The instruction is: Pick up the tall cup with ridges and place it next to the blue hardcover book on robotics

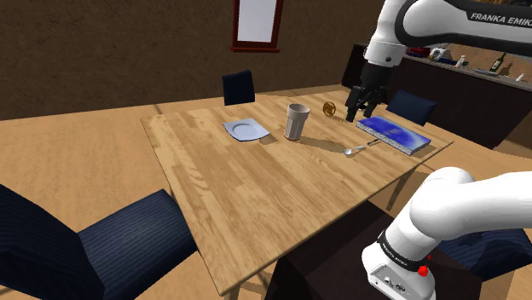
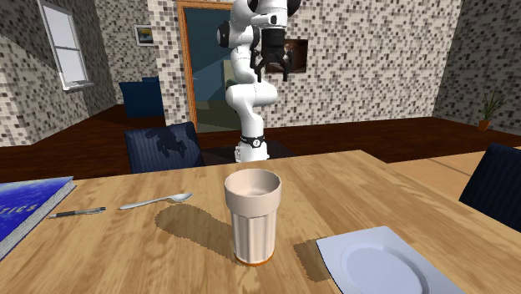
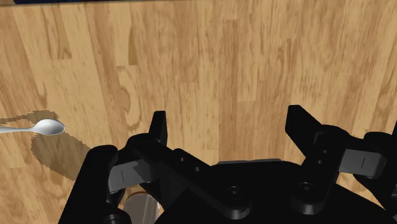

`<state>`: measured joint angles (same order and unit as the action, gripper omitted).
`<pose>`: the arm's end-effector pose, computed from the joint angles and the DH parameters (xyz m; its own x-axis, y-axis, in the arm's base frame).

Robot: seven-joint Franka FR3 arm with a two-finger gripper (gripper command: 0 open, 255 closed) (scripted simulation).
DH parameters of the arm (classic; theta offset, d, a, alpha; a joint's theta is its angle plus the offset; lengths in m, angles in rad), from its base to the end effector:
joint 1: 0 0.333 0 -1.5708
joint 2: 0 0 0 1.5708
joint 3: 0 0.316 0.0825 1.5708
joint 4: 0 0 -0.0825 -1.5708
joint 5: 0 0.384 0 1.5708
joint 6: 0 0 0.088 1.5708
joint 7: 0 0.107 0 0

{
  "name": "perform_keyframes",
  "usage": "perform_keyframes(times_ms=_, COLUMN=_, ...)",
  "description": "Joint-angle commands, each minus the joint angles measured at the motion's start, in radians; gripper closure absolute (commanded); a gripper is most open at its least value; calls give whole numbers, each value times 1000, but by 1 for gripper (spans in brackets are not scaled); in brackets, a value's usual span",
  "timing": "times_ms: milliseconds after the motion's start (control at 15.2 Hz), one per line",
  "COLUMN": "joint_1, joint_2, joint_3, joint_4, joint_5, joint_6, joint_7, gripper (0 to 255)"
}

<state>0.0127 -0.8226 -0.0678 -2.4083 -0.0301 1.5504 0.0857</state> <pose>0.2935 -0.0251 0.5744 0.9923 -0.1176 -0.0380 -0.1183 -0.9928 -0.0164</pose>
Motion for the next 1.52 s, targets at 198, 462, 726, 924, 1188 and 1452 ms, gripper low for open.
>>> perform_keyframes(times_ms=198, joint_1=-2, joint_2=102, joint_3=-26, joint_4=23, joint_5=-22, joint_6=82, joint_7=-32, gripper=0)
perform_keyframes(times_ms=462, joint_1=-3, joint_2=246, joint_3=-58, joint_4=72, joint_5=-42, joint_6=181, joint_7=-73, gripper=0)
perform_keyframes(times_ms=726, joint_1=-2, joint_2=395, joint_3=-87, joint_4=143, joint_5=-51, joint_6=264, joint_7=-114, gripper=0)
perform_keyframes(times_ms=924, joint_1=-1, joint_2=509, joint_3=-107, joint_4=210, joint_5=-51, joint_6=315, joint_7=-146, gripper=0)
perform_keyframes(times_ms=1188, joint_1=-2, joint_2=663, joint_3=-130, joint_4=316, joint_5=-41, joint_6=368, joint_7=-190, gripper=0)
perform_keyframes(times_ms=1452, joint_1=-9, joint_2=819, joint_3=-146, joint_4=443, joint_5=-21, joint_6=401, joint_7=-234, gripper=0)
